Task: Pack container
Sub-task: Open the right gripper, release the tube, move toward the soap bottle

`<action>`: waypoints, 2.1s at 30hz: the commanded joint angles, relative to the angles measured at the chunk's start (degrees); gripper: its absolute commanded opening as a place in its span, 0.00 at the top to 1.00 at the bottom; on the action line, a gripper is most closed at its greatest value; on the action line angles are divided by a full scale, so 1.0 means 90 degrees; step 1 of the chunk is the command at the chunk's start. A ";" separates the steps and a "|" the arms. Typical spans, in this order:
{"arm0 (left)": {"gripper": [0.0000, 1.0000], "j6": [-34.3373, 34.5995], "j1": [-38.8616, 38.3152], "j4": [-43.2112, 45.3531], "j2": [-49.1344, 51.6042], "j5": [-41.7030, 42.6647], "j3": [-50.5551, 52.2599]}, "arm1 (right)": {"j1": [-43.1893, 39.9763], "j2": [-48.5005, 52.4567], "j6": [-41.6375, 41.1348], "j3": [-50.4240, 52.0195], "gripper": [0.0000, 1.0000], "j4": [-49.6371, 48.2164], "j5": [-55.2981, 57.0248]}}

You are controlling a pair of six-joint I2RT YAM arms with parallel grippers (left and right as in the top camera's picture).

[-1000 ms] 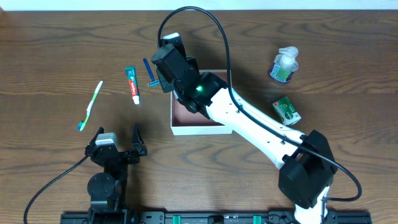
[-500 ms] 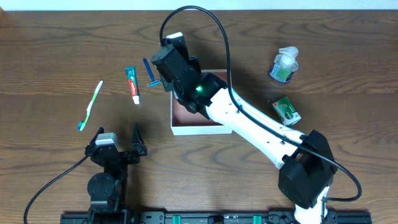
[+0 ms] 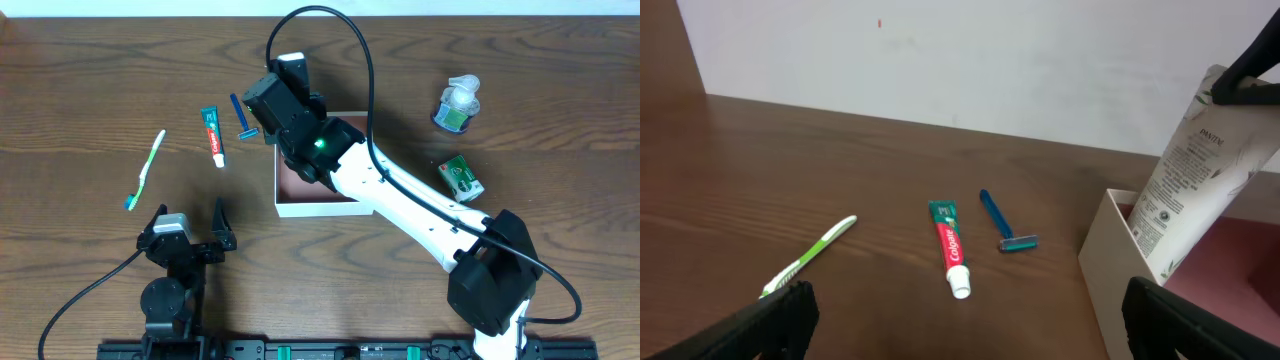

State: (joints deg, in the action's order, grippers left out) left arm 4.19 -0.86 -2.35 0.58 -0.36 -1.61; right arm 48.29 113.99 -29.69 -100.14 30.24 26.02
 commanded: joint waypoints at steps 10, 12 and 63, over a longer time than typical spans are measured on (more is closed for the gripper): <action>0.02 -0.0080 0.0019 -0.0194 -0.0046 -0.0075 0.0153 | 0.0049 0.0027 -0.0316 -0.0102 0.27 0.0019 0.0204; 0.02 -0.0080 0.0019 -0.0194 -0.0046 -0.0075 0.0153 | 0.0049 0.0024 -0.0238 -0.0102 0.20 -0.0085 0.0204; 0.02 -0.0080 0.0019 -0.0194 -0.0046 -0.0075 0.0153 | -0.5003 -0.0580 0.4760 -0.0724 0.01 0.3616 -0.3274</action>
State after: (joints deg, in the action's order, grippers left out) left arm 4.19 -0.86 -2.35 0.58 -0.38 -1.61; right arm 3.44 108.05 4.62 -108.92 63.44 -0.47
